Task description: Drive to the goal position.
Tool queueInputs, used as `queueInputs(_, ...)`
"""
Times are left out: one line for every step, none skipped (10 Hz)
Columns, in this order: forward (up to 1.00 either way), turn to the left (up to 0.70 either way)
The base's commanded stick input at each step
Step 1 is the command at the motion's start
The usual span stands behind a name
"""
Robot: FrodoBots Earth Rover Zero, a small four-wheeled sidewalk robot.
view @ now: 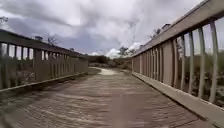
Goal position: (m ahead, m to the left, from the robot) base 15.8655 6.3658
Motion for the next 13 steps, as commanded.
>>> queueInputs(0.85,0.00)
queueInputs(0.85,0.00)
queueInputs(0.85,0.00)
queueInputs(0.85,0.00)
queueInputs(0.85,0.00)
queueInputs(0.85,0.00)
queueInputs(0.85,0.00)
queueInputs(0.85,0.00)
queueInputs(0.85,0.00)
queueInputs(0.85,0.00)
queueInputs(0.85,0.00)
queueInputs(0.85,0.00)
queueInputs(0.85,0.00)
